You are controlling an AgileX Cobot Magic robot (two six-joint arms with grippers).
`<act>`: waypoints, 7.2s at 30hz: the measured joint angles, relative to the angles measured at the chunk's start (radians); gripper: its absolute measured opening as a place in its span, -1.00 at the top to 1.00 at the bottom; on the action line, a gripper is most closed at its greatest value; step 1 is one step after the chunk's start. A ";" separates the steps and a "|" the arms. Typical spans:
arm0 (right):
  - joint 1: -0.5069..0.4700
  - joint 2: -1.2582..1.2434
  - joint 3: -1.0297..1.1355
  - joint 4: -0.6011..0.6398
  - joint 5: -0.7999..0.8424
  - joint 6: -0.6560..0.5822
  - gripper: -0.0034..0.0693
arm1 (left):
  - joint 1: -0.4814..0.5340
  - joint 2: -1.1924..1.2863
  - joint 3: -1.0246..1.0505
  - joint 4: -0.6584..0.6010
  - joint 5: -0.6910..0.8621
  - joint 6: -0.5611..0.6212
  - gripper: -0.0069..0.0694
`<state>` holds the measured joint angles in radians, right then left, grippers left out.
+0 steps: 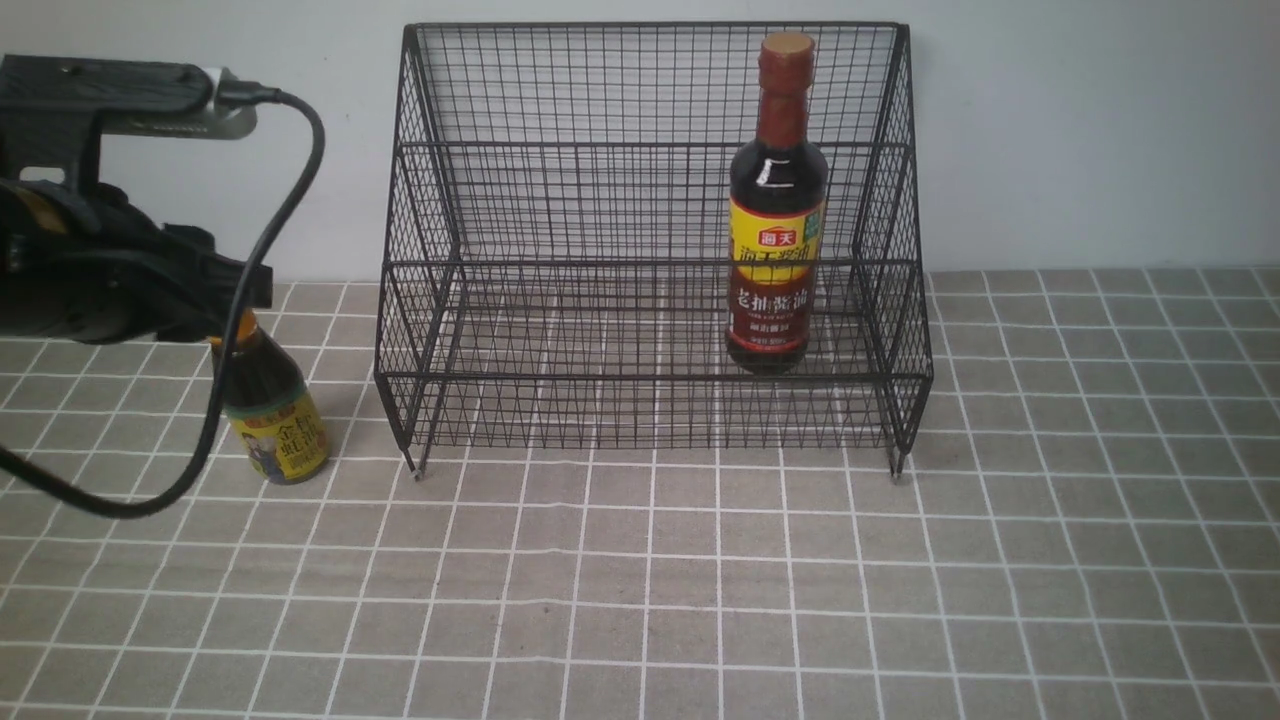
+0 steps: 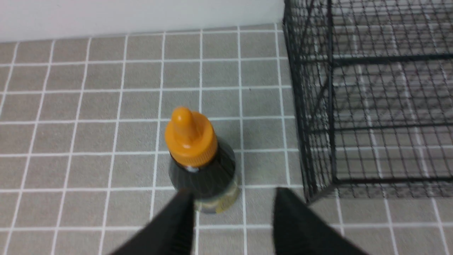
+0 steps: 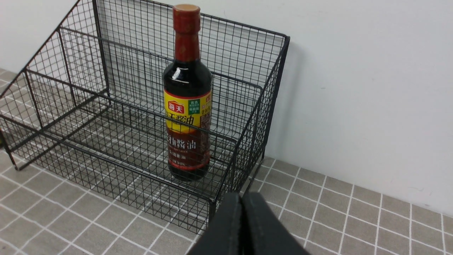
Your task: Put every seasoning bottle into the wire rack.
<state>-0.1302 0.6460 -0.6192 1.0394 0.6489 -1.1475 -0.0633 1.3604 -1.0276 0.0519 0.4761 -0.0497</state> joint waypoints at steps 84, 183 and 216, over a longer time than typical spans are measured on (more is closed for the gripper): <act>0.000 0.000 0.000 0.045 0.099 -0.019 0.94 | -0.286 0.321 -0.116 0.160 -0.253 -0.151 -0.17; 0.000 -0.660 0.214 -0.821 -0.255 1.028 0.93 | 0.012 -1.372 1.053 -0.013 -0.093 0.159 0.84; 0.005 -0.660 0.299 -0.938 -0.260 1.021 0.93 | 0.012 -1.372 1.053 -0.013 -0.093 0.159 0.84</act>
<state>-0.1257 -0.0136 -0.3206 0.1014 0.3894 -0.1267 -0.0516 -0.0117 0.0251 0.0389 0.3834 0.1093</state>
